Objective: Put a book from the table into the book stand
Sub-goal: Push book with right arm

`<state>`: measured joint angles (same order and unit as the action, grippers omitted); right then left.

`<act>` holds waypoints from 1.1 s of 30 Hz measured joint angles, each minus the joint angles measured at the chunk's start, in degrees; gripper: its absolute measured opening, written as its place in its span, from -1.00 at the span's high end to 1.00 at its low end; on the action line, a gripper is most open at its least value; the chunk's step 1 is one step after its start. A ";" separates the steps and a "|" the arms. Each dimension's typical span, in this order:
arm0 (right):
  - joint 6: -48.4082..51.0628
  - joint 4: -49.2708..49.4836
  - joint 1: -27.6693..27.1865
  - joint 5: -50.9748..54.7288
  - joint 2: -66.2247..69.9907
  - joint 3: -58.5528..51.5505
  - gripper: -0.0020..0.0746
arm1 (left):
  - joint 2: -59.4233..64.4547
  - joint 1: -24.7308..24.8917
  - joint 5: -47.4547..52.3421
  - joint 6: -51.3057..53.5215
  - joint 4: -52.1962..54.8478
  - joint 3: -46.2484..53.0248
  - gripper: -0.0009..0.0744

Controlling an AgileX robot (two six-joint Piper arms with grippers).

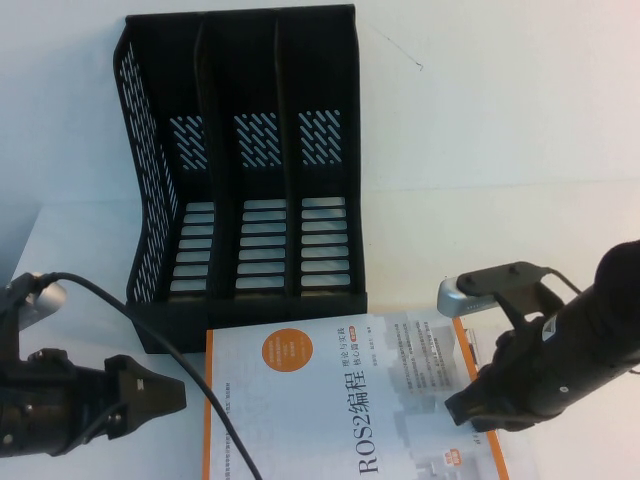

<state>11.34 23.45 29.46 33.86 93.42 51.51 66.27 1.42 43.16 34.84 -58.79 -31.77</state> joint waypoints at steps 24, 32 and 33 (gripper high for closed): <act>-8.00 -4.83 0.00 -0.98 2.36 0.77 0.95 | 0.00 0.00 0.79 0.00 0.00 0.00 -0.27; -3.86 0.26 0.00 -1.21 2.36 0.77 0.95 | 0.00 0.00 0.79 -0.12 0.00 0.00 -0.27; -3.77 0.52 0.00 -1.21 2.36 0.77 0.95 | 0.00 0.00 0.68 -0.25 0.00 0.00 -0.27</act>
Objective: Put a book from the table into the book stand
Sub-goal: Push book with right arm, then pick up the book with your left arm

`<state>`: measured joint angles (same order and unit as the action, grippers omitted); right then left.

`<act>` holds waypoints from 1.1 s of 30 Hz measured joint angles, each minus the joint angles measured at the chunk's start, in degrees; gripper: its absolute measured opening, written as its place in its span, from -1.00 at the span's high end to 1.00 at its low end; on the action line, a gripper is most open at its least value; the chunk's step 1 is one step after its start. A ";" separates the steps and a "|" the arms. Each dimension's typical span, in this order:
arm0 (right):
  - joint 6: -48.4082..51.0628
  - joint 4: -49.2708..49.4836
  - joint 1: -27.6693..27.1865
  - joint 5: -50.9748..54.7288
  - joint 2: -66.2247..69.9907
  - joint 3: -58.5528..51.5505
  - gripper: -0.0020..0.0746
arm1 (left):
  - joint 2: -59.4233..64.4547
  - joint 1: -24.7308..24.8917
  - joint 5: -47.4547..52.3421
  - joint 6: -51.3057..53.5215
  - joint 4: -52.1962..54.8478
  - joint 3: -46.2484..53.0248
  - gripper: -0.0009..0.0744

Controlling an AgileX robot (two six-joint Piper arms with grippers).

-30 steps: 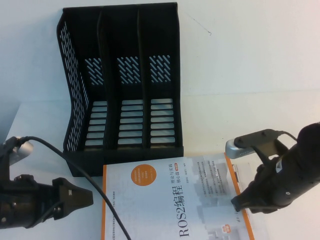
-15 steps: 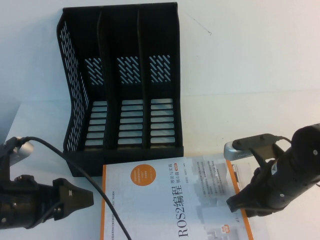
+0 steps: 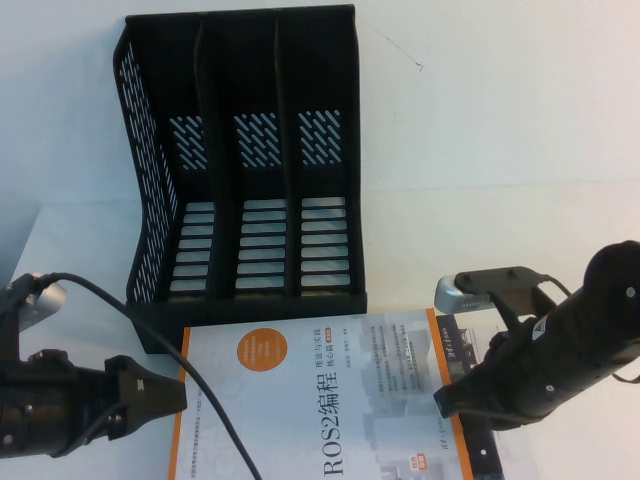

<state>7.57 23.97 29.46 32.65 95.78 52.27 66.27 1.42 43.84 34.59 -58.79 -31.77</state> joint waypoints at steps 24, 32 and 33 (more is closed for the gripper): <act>-24.26 -33.30 0.00 8.45 -22.71 0.00 0.95 | 0.00 0.00 -3.99 -4.90 4.12 0.00 0.08; -26.33 -36.79 0.00 18.75 -41.40 0.00 0.95 | 1.40 -0.57 -3.45 -6.39 5.57 0.00 0.75; -26.66 -37.22 0.00 20.14 -43.53 -0.12 0.95 | 1.96 -1.01 -2.41 -5.26 5.00 0.00 0.82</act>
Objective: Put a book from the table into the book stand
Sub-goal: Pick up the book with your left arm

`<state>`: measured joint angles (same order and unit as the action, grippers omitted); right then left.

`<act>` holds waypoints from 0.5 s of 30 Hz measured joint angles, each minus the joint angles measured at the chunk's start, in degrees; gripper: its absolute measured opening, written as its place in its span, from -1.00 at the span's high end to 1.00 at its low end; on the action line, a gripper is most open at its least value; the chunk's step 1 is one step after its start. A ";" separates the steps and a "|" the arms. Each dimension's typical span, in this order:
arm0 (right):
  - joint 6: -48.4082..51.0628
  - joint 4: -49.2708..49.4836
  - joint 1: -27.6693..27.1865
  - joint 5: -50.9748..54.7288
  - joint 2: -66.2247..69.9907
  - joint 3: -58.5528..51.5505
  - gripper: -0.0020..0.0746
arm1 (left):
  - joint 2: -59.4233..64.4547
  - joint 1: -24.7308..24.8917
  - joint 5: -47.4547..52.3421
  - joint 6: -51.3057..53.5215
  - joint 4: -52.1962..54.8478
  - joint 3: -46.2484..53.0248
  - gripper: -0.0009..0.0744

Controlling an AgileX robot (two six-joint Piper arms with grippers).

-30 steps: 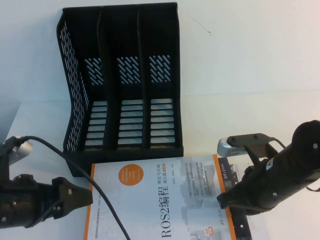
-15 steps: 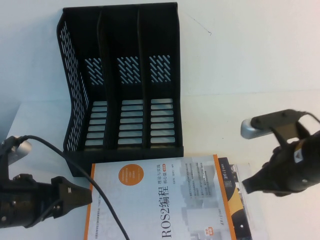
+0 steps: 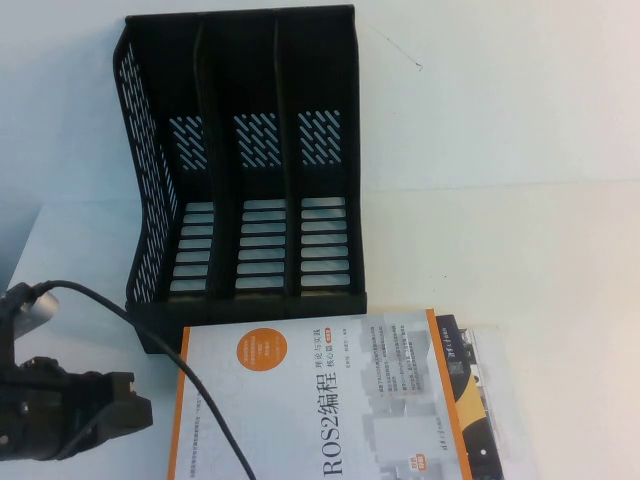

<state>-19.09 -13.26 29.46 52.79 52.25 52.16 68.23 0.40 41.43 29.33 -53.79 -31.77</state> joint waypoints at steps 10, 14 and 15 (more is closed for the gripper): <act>-7.01 -5.23 0.00 10.56 -18.30 -3.88 0.95 | 6.67 -9.23 17.90 17.81 -14.51 -0.23 0.97; -8.25 -4.78 0.00 11.18 -22.82 -6.69 0.95 | 10.35 -9.76 19.02 21.40 -16.20 -0.46 0.87; -8.38 -4.55 0.00 11.18 -23.50 -7.55 0.95 | 11.26 -9.76 19.02 21.91 -16.45 -0.46 0.75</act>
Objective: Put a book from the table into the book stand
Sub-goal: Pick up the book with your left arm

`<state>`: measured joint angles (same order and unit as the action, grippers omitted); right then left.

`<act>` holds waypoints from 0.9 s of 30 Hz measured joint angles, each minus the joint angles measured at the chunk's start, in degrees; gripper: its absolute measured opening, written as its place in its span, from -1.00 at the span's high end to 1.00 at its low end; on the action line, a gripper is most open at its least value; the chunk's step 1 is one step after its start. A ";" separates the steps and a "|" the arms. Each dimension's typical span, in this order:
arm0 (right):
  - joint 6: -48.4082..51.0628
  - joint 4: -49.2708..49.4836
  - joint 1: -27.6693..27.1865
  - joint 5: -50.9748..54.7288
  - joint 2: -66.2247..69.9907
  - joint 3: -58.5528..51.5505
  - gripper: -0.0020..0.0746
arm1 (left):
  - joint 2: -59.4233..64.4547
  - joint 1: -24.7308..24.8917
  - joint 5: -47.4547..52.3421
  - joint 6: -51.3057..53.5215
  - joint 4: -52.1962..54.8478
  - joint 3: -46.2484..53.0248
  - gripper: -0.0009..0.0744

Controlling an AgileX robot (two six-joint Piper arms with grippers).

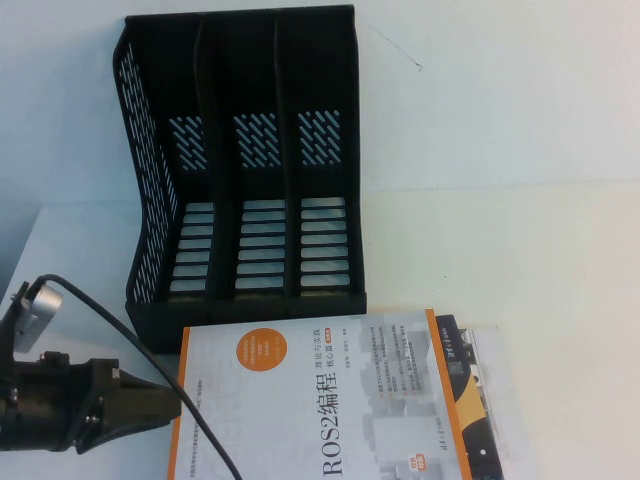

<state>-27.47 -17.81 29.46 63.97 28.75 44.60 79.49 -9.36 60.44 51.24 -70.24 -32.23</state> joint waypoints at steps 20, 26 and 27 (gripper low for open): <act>-0.54 1.80 0.00 -2.15 -0.62 -5.48 0.95 | 14.28 0.00 -6.75 5.42 -10.01 -0.07 -0.72; -0.54 1.84 0.00 -3.21 -0.62 -5.48 0.95 | 21.99 0.00 -1.52 11.12 -15.87 -0.39 -0.71; -0.54 1.84 0.00 -3.31 -0.62 -5.48 0.95 | 23.14 0.00 -0.45 11.95 -16.80 -0.39 -0.70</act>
<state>-28.01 -15.96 29.46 60.67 28.13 39.12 102.63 -9.36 59.99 63.19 -87.04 -32.62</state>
